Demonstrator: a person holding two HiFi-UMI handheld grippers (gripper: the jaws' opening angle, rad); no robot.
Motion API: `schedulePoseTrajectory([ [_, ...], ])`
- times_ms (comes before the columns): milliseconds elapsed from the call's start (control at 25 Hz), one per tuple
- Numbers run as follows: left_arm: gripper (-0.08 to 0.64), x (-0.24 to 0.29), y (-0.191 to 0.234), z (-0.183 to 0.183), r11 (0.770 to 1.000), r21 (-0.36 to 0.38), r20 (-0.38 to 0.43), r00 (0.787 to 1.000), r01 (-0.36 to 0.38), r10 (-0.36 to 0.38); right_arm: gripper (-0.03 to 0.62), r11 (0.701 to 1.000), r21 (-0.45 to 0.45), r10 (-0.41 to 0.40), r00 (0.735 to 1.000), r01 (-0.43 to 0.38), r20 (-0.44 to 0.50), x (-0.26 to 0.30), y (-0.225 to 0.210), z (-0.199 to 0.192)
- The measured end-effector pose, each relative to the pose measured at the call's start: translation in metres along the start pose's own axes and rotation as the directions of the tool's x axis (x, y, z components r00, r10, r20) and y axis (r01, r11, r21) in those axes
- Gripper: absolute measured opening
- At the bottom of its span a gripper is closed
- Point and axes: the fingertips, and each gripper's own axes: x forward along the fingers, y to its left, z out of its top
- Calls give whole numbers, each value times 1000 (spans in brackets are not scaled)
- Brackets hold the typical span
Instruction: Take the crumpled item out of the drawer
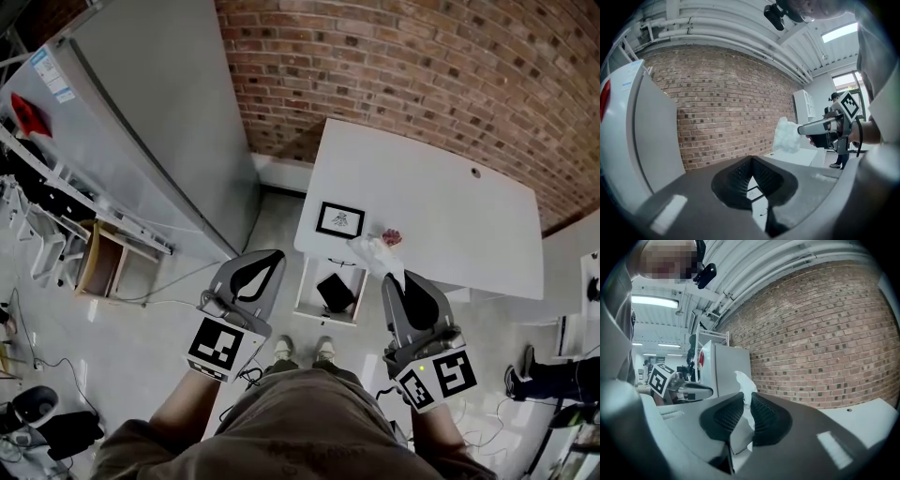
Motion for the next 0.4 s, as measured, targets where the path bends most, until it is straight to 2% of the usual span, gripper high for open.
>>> schedulePoseTrajectory([
  [400, 0, 2, 0, 5, 999, 34, 6, 1000, 3, -3, 75, 1000, -3, 11, 1000, -11, -10, 5, 0, -3],
])
